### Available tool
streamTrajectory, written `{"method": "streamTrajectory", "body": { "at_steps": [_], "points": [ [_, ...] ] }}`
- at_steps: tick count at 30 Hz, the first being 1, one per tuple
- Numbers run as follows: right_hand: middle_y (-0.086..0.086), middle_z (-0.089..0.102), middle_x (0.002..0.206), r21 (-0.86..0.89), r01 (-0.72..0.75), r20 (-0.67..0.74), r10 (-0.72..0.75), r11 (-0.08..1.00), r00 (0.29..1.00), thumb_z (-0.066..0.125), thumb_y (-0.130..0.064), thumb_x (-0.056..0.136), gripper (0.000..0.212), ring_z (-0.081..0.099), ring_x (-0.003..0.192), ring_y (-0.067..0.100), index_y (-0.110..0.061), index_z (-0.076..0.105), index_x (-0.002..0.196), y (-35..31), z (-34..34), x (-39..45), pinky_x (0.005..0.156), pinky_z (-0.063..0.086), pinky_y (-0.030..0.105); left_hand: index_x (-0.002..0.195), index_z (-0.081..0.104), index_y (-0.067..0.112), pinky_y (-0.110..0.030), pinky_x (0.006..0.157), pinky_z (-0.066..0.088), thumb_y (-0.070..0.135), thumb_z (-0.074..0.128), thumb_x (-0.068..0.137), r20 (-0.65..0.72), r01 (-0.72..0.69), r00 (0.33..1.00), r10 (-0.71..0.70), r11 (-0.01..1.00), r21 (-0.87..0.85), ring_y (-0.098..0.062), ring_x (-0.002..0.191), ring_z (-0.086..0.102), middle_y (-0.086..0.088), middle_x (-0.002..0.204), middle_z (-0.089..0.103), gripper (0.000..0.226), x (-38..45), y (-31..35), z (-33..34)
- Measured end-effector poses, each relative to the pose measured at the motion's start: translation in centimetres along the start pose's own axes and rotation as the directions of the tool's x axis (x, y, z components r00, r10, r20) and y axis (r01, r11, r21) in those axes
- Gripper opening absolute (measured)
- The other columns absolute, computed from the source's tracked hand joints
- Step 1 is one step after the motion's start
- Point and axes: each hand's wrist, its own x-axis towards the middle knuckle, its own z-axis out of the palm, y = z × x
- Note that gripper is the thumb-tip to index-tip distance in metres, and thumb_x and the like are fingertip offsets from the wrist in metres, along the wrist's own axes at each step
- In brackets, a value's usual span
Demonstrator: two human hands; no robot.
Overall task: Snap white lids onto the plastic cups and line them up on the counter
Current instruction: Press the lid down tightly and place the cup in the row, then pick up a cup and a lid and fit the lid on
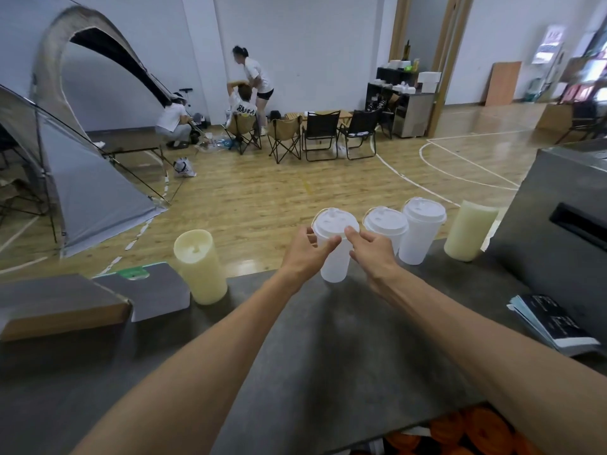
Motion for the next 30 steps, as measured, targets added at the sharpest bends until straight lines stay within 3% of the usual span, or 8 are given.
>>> {"method": "streamTrajectory", "body": {
  "at_steps": [3, 9, 12, 14, 18, 23, 27, 30],
  "points": [
    [-0.014, 0.070, 0.091, 0.000, -0.003, -0.006, 0.003, 1.000, 1.000, 0.067, -0.033, 0.095, 0.035, 0.066, 0.104, 0.019, -0.011, 0.072, 0.122, 0.5, -0.1, 0.8, 0.100, 0.054, 0.041, 0.127, 0.051, 0.010, -0.044, 0.098, 0.053, 0.042, 0.077, 0.085, -0.010, 0.020, 1.000, -0.020, 1.000, 0.015, -0.022, 0.113, 0.064, -0.007, 0.125, 0.065, 0.059, 0.6, -0.1, 0.6],
    [-0.001, 0.074, 0.110, 0.022, -0.006, 0.003, 0.006, 1.000, 1.000, 0.068, -0.032, 0.094, 0.032, 0.066, 0.109, 0.021, -0.011, 0.073, 0.119, 1.5, -0.2, 1.3, 0.104, 0.052, 0.043, 0.132, 0.056, 0.009, -0.043, 0.104, 0.050, 0.045, 0.076, 0.085, 0.015, 0.041, 0.999, -0.041, 0.999, 0.013, -0.021, 0.119, 0.062, -0.005, 0.132, 0.064, 0.063, 0.8, -0.7, 1.0],
    [-0.008, 0.069, 0.086, 0.026, -0.020, -0.026, 0.021, 0.999, 0.999, 0.070, -0.038, 0.093, 0.020, 0.064, 0.090, 0.012, -0.018, 0.073, 0.090, 1.7, -0.5, 1.0, 0.093, 0.053, 0.035, 0.141, 0.048, 0.010, -0.041, 0.105, 0.048, 0.051, 0.077, 0.081, 0.001, 0.070, 0.998, -0.070, 0.997, 0.044, -0.021, 0.124, 0.058, -0.007, 0.139, 0.058, 0.078, 0.1, -0.8, 0.9],
    [-0.009, 0.057, 0.067, 0.054, -0.028, -0.105, 0.034, 0.998, 0.994, 0.070, -0.045, 0.090, 0.030, 0.053, 0.070, 0.010, -0.021, 0.064, 0.072, 1.8, -0.9, 0.0, 0.076, 0.048, 0.029, 0.149, 0.039, 0.011, -0.039, 0.107, 0.046, 0.054, 0.076, 0.081, -0.008, 0.075, 0.997, -0.075, 0.993, 0.089, -0.021, 0.129, 0.053, -0.008, 0.144, 0.052, 0.089, -0.8, -0.9, 0.3],
    [0.002, 0.064, 0.081, 0.078, -0.061, -0.140, 0.072, 0.995, 0.988, 0.066, -0.038, 0.090, 0.028, 0.059, 0.080, 0.018, -0.011, 0.065, 0.085, 1.8, -0.4, -3.7, 0.082, 0.050, 0.037, 0.148, 0.040, 0.014, -0.033, 0.102, 0.048, 0.052, 0.076, 0.082, -0.034, 0.017, 0.999, -0.012, 0.987, 0.158, -0.018, 0.125, 0.054, -0.006, 0.141, 0.054, 0.084, -4.2, -1.1, -3.9],
    [0.001, 0.068, 0.080, -0.042, -0.004, 0.151, 0.010, 0.999, 0.989, 0.068, -0.026, 0.091, 0.013, 0.061, 0.078, 0.014, -0.016, 0.067, 0.083, 0.2, 7.2, -10.5, 0.077, 0.052, 0.036, 0.139, 0.050, 0.014, -0.008, 0.076, 0.047, 0.043, 0.073, 0.087, -0.163, -0.040, 0.983, 0.083, 0.968, 0.249, -0.010, 0.107, 0.061, -0.003, 0.127, 0.061, 0.063, -11.4, -1.8, -14.1],
    [-0.002, 0.070, 0.082, -0.058, 0.123, 0.447, -0.084, 0.991, 0.891, 0.069, -0.021, 0.090, 0.008, 0.063, 0.077, 0.011, -0.014, 0.072, 0.092, -1.0, 17.2, -16.6, 0.066, 0.048, 0.019, 0.134, 0.055, 0.014, -0.024, 0.089, 0.053, 0.040, 0.072, 0.090, -0.335, 0.001, 0.933, 0.129, 0.933, 0.360, -0.015, 0.106, 0.064, -0.004, 0.121, 0.064, 0.054, -18.4, -2.3, -23.9],
    [-0.004, 0.071, 0.084, -0.057, 0.205, 0.608, -0.129, 0.977, 0.783, 0.072, -0.026, 0.089, 0.006, 0.062, 0.074, 0.006, -0.021, 0.073, 0.091, -1.4, 25.2, -22.1, 0.062, 0.047, 0.016, 0.132, 0.056, 0.013, -0.035, 0.096, 0.054, 0.038, 0.072, 0.090, -0.500, 0.098, 0.857, 0.122, 0.915, 0.392, -0.019, 0.108, 0.065, -0.007, 0.122, 0.065, 0.052, -24.0, -3.4, -31.1]
  ]
}}
